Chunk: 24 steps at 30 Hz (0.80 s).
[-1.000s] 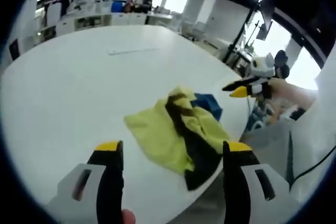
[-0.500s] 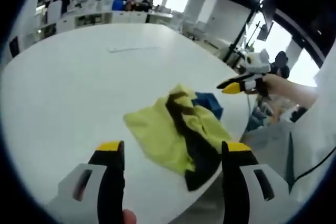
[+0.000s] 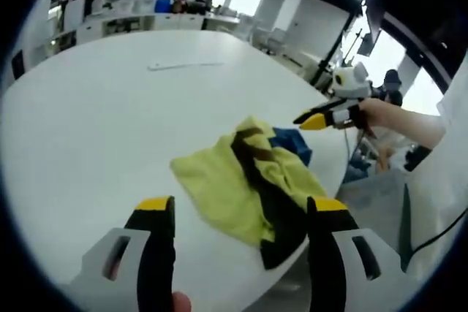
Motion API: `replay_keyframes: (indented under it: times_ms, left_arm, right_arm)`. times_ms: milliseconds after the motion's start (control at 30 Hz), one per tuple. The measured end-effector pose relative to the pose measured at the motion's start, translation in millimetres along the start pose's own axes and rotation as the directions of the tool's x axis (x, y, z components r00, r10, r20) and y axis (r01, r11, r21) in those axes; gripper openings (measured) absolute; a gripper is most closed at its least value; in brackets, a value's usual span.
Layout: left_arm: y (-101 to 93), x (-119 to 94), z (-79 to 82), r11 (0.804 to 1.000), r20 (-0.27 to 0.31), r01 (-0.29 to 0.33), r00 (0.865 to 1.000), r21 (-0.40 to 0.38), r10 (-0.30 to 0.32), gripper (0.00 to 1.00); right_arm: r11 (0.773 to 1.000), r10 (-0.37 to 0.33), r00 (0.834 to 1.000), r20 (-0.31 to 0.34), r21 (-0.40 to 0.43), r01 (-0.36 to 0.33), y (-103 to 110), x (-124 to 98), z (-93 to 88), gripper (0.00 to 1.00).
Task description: Fold the garment on the visible template until the final outline fits inside the template.
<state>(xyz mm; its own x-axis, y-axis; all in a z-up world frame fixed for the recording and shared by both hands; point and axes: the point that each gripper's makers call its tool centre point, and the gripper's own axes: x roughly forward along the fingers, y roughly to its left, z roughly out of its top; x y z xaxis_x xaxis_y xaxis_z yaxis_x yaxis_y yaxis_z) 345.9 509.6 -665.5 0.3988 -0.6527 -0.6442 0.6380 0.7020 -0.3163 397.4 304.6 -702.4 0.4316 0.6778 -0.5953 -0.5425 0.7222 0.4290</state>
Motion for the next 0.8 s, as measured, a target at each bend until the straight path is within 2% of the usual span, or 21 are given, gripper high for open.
replay_keyframes:
  times_ms: [800]
  left_arm:
    - [1.9,24.4,6.7,0.999,-0.02,0.033,0.999,0.038,-0.033,0.62]
  right_arm:
    - [1.0,0.016,0.999,-0.035,0.002,-0.016,-1.2,20.5,2.1,0.22]
